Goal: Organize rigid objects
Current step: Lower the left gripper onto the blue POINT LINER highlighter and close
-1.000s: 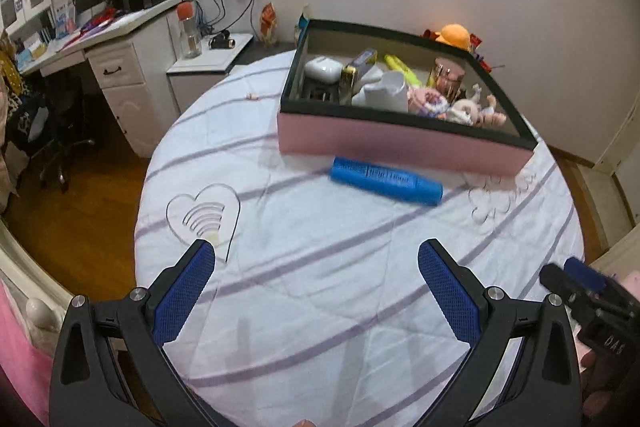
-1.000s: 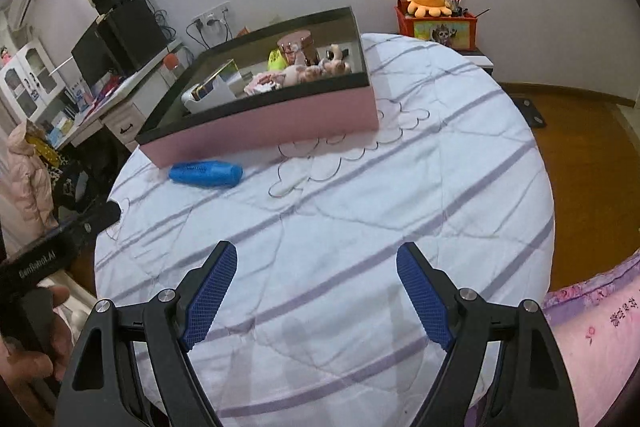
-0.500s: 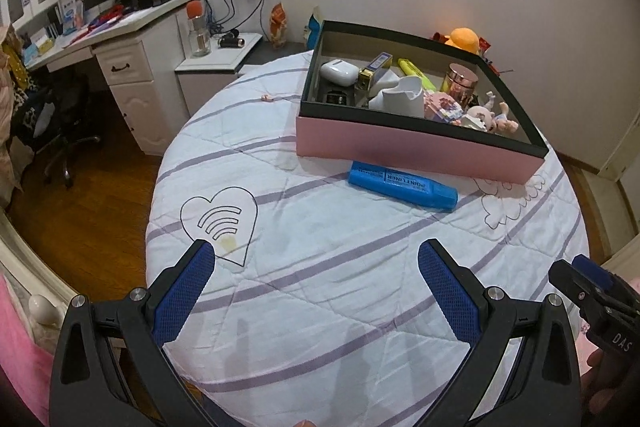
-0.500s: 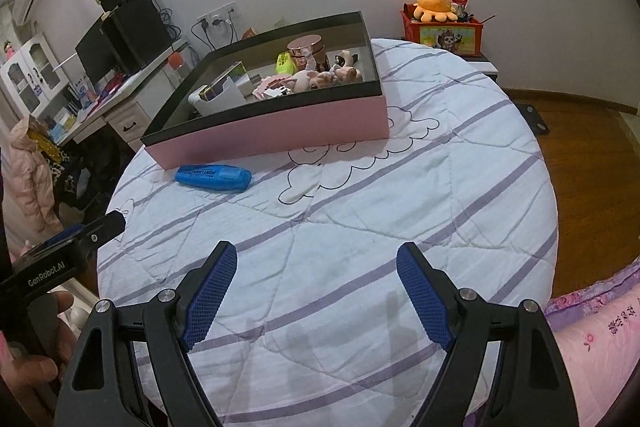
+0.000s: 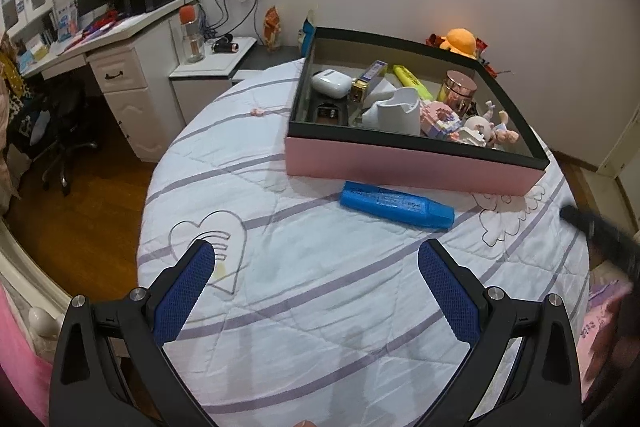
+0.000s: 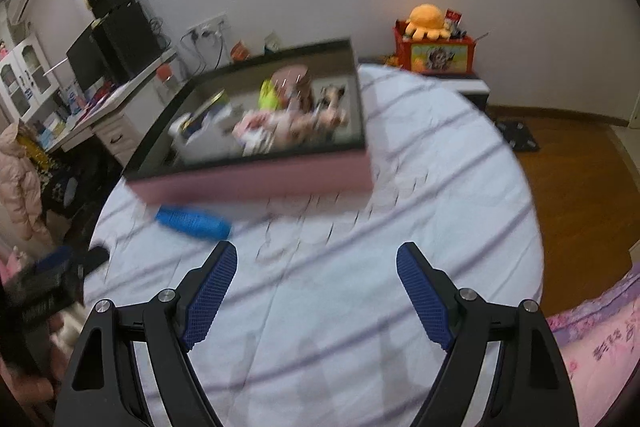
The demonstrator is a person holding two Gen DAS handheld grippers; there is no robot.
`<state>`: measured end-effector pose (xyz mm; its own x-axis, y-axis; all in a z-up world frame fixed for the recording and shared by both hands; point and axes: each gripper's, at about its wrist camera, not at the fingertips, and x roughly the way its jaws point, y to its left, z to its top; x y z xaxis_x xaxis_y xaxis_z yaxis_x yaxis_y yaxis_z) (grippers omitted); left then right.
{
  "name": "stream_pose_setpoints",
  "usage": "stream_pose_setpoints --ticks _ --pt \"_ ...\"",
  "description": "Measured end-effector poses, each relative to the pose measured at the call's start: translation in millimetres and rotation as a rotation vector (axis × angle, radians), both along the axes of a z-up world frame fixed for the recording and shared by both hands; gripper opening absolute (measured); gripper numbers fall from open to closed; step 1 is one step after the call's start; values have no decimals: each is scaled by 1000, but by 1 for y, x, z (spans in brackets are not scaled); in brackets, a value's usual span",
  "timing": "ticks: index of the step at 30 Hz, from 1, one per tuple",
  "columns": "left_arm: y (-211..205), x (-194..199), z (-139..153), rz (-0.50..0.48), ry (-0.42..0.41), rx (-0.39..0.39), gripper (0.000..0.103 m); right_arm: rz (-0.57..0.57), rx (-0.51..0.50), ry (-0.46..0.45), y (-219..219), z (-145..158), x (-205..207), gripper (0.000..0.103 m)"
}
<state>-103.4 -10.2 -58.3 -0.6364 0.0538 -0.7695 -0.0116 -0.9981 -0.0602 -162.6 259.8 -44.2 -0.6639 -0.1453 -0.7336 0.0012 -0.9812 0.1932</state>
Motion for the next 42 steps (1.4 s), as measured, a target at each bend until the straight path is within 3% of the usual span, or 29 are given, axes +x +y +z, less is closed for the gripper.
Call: stream_pose_setpoints --ticks 9,14,22,24,27,30,34,37,42 --pt "19 -28 -8 -7 -31 -7 103 -25 60 -46 6 3 -72 82" --pt "23 -41 -15 8 -55 -3 103 -12 80 -94 6 -4 -90 62" --pt "40 -56 -30 21 -106 -32 103 49 123 -192 3 -19 -115 19" --pt "45 -59 -33 26 -116 -40 103 57 139 -201 2 -22 -120 19" --pt "54 -67 -38 34 -137 -43 103 53 147 -210 5 -26 -124 9" --pt "63 -74 -42 52 -148 -71 103 70 159 -202 5 -28 -122 9" --pt "68 -85 -47 90 -153 -42 103 76 164 -195 3 -27 -122 9" --pt "70 -95 -63 116 -197 -81 103 78 165 -194 3 -27 -123 9" --pt "61 -78 -63 92 -145 -51 96 85 159 -192 3 -27 -124 9"
